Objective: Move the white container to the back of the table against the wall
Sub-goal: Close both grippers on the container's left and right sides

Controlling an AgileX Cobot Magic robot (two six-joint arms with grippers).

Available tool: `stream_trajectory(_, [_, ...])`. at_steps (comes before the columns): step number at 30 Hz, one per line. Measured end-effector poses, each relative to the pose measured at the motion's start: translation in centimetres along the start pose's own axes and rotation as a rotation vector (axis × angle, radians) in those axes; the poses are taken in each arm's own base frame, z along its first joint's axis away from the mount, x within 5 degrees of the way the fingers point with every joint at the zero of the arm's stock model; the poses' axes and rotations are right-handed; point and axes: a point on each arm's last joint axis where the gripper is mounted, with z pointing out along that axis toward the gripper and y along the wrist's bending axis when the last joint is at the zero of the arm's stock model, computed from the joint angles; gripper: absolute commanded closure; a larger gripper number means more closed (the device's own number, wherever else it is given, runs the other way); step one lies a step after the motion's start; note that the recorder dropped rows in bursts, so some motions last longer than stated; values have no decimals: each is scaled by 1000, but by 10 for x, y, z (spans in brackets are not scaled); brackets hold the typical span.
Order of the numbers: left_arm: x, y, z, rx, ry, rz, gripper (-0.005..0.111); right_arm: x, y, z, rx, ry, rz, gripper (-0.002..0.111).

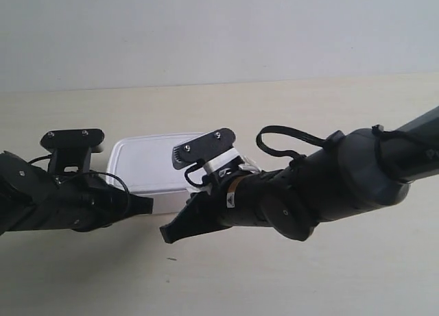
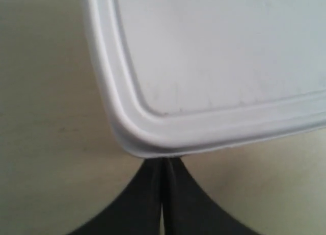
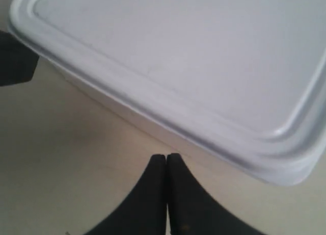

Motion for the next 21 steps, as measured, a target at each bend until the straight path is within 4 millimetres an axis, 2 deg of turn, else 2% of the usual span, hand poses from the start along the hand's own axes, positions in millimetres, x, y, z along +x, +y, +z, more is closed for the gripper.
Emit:
stream_trajectory(5, [-9, 15, 4, -30, -10, -45, 107, -21, 1, 2, 1, 2, 4, 108])
stream_trajectory(9, [-20, 25, 7, -28, -9, -68, 107, -25, -24, 7, 48, 24, 49, 108])
stream_trajectory(13, [-21, 26, 13, -28, 3, -66, 107, -24, -35, 13, 70, 65, 71, 108])
stream_trajectory(19, [-23, 24, 22, -24, 18, -61, 107, -31, -35, 14, 70, 64, 64, 108])
stream_trajectory(21, [-30, 22, 24, -18, 1, -59, 107, -32, -35, 14, 69, 62, 60, 108])
